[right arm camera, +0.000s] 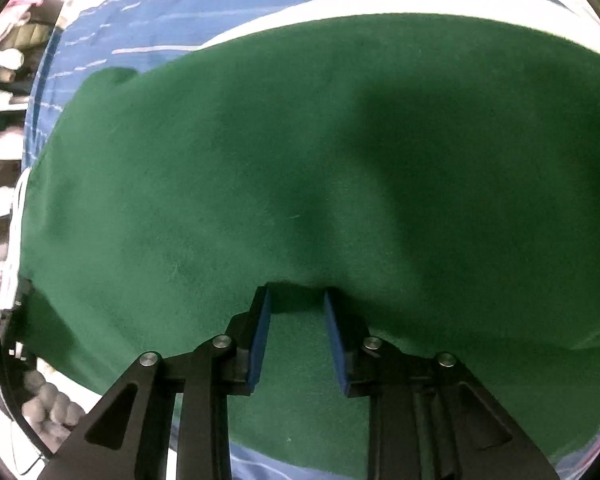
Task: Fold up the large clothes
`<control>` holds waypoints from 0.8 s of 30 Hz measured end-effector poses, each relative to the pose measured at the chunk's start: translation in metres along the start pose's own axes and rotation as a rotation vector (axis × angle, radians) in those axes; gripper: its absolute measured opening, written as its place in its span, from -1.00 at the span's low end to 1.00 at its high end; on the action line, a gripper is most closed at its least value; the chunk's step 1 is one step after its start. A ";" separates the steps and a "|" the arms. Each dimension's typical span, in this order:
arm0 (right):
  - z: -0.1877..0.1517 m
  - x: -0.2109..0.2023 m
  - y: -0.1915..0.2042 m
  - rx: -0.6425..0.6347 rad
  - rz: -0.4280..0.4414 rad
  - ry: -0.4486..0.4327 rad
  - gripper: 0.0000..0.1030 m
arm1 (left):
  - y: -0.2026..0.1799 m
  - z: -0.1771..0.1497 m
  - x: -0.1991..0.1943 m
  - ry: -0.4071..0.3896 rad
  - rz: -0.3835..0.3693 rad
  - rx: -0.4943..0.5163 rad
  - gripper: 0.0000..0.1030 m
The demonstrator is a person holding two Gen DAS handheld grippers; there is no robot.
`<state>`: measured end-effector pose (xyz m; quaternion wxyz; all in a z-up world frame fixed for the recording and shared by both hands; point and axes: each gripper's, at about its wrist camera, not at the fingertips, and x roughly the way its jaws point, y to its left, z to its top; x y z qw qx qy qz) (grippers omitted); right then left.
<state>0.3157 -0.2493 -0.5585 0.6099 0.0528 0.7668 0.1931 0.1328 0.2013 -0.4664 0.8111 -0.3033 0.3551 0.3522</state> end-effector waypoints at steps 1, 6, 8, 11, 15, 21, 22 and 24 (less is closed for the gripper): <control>-0.003 -0.007 -0.003 0.005 0.028 -0.005 -0.35 | -0.003 0.005 -0.005 -0.009 -0.004 0.011 -0.59; -0.037 -0.054 -0.041 0.078 0.178 -0.065 0.12 | -0.022 0.041 -0.037 -0.091 -0.028 0.084 -0.60; -0.059 -0.079 -0.063 0.109 0.200 -0.113 0.17 | -0.045 0.049 -0.055 -0.145 -0.033 0.193 -0.60; -0.089 -0.105 -0.100 0.169 0.181 -0.168 0.34 | -0.093 0.036 -0.080 -0.175 -0.100 0.337 -0.61; -0.123 -0.113 -0.161 0.280 0.145 -0.177 0.34 | -0.170 -0.016 -0.106 -0.154 -0.243 0.531 -0.64; -0.158 -0.105 -0.212 0.413 0.123 -0.198 0.34 | -0.273 -0.149 -0.128 -0.005 -0.480 0.802 -0.65; -0.162 -0.103 -0.219 0.429 0.122 -0.199 0.34 | -0.283 -0.171 -0.126 0.025 -0.500 0.841 -0.65; -0.175 -0.099 -0.237 0.468 0.119 -0.205 0.34 | -0.300 -0.221 -0.119 0.095 -0.527 0.928 -0.65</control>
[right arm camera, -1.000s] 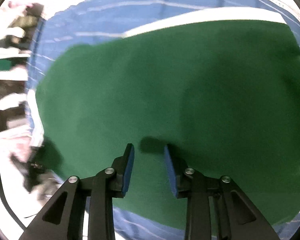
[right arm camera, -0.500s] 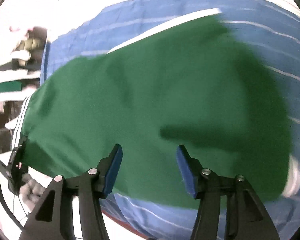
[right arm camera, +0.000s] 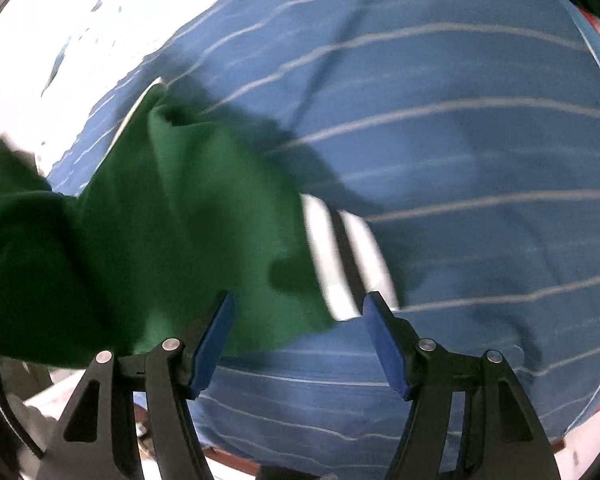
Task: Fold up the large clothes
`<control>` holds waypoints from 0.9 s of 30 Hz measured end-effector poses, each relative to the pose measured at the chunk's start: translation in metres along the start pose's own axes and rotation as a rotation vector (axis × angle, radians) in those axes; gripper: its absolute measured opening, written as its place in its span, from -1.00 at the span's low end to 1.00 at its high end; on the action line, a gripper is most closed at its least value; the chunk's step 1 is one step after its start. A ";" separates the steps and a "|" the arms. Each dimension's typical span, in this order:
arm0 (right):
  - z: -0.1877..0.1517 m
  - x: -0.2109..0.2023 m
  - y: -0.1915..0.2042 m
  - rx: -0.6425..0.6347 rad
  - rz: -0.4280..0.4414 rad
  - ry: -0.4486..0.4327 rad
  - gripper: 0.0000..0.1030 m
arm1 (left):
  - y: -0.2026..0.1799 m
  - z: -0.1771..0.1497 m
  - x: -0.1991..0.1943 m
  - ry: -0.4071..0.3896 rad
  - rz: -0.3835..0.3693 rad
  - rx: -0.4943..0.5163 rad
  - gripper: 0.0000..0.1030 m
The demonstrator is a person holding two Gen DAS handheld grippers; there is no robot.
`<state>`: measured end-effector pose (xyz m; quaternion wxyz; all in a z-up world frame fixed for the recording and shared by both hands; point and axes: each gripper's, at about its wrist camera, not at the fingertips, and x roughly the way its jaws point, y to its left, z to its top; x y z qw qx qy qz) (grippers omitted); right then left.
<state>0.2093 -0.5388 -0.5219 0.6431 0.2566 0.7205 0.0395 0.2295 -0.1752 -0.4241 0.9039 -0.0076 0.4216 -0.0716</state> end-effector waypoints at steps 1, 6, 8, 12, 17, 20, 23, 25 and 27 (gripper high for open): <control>-0.002 0.002 -0.010 0.018 -0.012 0.001 0.34 | -0.016 -0.009 0.011 0.029 -0.016 0.029 -0.65; -0.011 0.014 -0.038 0.094 -0.038 0.008 0.34 | -0.064 -0.054 0.062 0.157 -0.026 0.137 -0.66; -0.012 0.014 -0.054 0.113 -0.048 0.012 0.34 | -0.069 -0.061 0.071 0.167 -0.002 0.181 -0.65; -0.011 0.010 -0.073 0.117 -0.084 0.015 0.34 | -0.078 -0.059 0.076 0.201 0.064 0.263 -0.60; -0.007 -0.004 -0.062 0.078 -0.087 -0.018 0.44 | -0.067 -0.050 0.050 0.203 0.013 0.214 0.55; -0.001 -0.018 -0.049 0.051 -0.054 -0.038 0.44 | -0.054 -0.042 0.036 0.196 0.003 0.153 0.85; 0.002 -0.039 -0.032 0.023 -0.008 -0.068 0.44 | -0.029 -0.036 0.013 0.204 0.034 0.055 0.85; 0.007 -0.051 -0.013 0.000 0.058 -0.086 0.44 | 0.001 -0.037 -0.004 0.209 0.125 -0.026 0.85; 0.015 -0.057 0.011 -0.042 0.149 -0.083 0.44 | 0.039 -0.048 -0.019 0.222 0.266 -0.103 0.85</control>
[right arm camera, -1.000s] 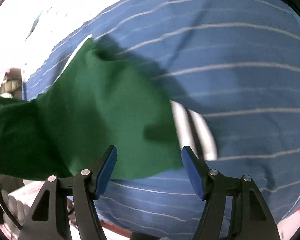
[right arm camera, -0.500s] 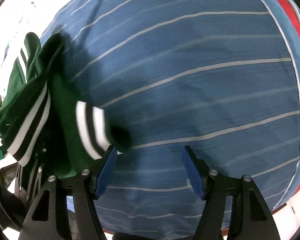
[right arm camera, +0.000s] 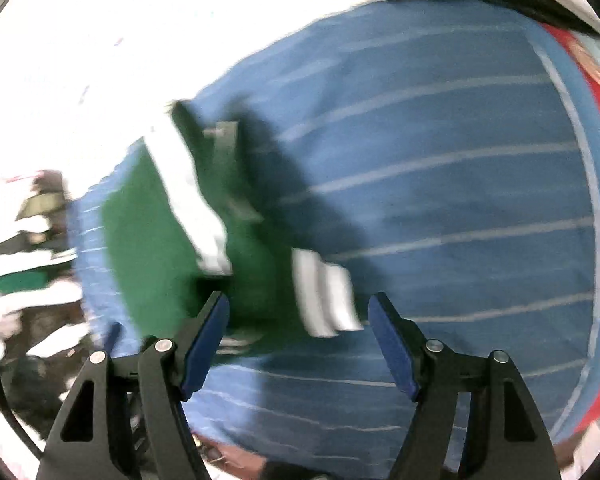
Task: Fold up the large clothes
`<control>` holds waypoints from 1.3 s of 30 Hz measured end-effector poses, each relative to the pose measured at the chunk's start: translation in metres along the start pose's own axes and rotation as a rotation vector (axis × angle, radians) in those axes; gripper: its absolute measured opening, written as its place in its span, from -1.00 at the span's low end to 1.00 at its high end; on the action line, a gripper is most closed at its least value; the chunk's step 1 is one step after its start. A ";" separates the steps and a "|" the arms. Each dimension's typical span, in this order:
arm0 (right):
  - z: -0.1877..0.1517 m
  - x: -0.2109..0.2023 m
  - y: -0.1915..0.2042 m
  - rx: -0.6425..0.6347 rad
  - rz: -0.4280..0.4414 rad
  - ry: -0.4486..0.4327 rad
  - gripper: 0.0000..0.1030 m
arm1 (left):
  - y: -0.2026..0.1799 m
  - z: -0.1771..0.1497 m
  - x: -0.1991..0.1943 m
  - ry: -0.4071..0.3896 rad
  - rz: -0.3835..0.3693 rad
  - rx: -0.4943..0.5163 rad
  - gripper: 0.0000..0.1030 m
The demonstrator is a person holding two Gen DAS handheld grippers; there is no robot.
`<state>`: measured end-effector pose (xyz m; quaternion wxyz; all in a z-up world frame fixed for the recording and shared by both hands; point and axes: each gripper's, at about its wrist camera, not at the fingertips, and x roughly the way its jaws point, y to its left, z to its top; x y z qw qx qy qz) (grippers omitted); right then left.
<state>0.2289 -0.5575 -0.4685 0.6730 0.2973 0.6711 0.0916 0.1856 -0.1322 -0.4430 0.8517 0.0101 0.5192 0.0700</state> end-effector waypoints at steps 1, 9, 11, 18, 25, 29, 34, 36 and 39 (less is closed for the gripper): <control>0.004 0.001 0.011 -0.008 0.034 0.005 0.44 | 0.019 -0.006 0.001 0.011 0.060 -0.037 0.85; 0.004 0.076 0.053 -0.116 0.022 0.175 0.43 | 0.150 -0.087 0.082 0.259 0.436 -0.288 0.85; 0.001 0.101 0.043 -0.103 -0.021 0.197 -0.28 | 0.160 -0.099 0.105 0.305 0.400 -0.332 0.85; -0.022 0.068 0.053 -0.093 0.019 0.081 -0.85 | 0.175 -0.116 0.132 0.306 0.257 -0.454 1.00; -0.046 0.052 0.031 -0.008 -0.075 -0.019 -0.88 | 0.193 -0.109 0.132 0.367 0.179 -0.476 1.00; -0.040 0.082 0.021 -0.005 -0.153 0.014 -0.97 | 0.205 -0.096 0.093 0.307 0.267 -0.503 1.00; -0.017 0.061 0.036 0.003 -0.093 0.123 -0.24 | 0.185 -0.056 0.060 0.221 0.284 -0.443 1.00; -0.009 0.042 0.052 -0.048 -0.088 0.070 0.20 | 0.169 -0.027 0.058 0.169 0.276 -0.391 1.00; 0.017 0.026 0.081 -0.110 0.008 0.015 0.22 | 0.161 0.012 0.067 0.104 0.272 -0.342 1.00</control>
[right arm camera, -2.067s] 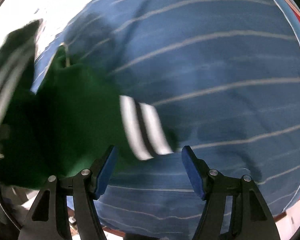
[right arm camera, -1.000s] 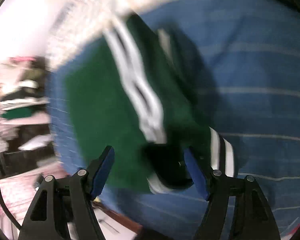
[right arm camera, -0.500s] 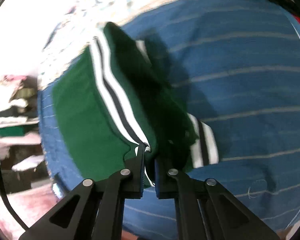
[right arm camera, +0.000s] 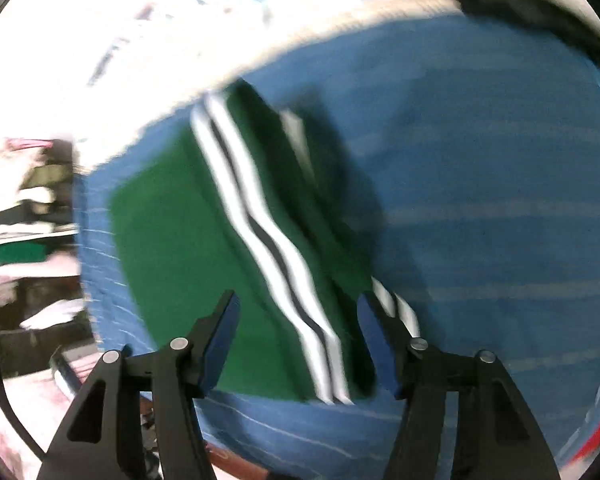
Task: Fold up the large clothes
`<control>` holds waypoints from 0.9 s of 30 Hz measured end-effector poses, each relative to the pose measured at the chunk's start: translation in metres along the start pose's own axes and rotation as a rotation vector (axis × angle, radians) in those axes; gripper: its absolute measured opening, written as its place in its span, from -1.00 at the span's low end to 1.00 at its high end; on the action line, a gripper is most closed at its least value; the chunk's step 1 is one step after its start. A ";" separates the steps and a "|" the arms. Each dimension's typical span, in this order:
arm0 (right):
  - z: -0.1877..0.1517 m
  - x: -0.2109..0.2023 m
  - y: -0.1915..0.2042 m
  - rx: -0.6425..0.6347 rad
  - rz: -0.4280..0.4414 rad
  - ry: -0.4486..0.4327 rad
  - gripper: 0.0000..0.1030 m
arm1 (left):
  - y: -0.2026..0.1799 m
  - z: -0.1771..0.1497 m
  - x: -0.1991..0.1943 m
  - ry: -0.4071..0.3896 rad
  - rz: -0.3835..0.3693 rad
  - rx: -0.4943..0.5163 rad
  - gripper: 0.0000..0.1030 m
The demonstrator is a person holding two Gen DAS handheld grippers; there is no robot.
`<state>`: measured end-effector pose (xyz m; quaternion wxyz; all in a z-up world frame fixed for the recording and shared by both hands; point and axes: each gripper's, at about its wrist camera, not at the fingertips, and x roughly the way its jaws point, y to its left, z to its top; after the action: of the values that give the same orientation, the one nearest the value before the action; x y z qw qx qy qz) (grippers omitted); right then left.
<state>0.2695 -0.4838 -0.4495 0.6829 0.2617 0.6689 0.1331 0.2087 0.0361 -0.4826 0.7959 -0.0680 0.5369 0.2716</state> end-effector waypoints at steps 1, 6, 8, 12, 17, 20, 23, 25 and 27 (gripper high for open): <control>0.008 -0.001 0.006 -0.010 0.018 -0.015 0.22 | -0.011 0.007 0.003 -0.007 -0.009 0.009 1.00; 0.063 0.020 0.034 -0.061 0.027 -0.084 0.22 | -0.064 0.050 0.021 -0.059 -0.014 0.094 1.00; 0.087 0.037 0.040 -0.075 0.001 -0.066 0.22 | -0.085 0.055 0.029 -0.060 0.030 0.157 1.00; 0.110 0.073 0.036 -0.055 -0.007 -0.007 0.22 | -0.095 0.059 0.041 -0.048 0.066 0.193 1.00; 0.105 0.101 0.030 -0.052 0.004 0.020 0.09 | -0.089 0.061 0.043 -0.025 0.028 0.145 1.00; 0.104 0.102 0.029 -0.071 -0.006 0.011 -0.05 | -0.092 0.062 0.045 -0.015 0.026 0.132 1.00; 0.104 0.105 0.034 -0.079 -0.024 0.002 -0.19 | -0.091 0.061 0.045 -0.020 0.026 0.128 1.00; 0.104 0.103 0.032 -0.080 -0.028 0.005 -0.20 | -0.093 0.060 0.044 -0.025 0.028 0.128 1.00; 0.105 0.105 0.031 -0.080 -0.031 0.009 -0.21 | -0.094 0.060 0.044 -0.029 0.033 0.129 1.00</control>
<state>0.3849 -0.4208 -0.5246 0.6916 0.2233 0.6702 0.1505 0.3174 -0.0031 -0.5142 0.8016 -0.0037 0.5429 0.2503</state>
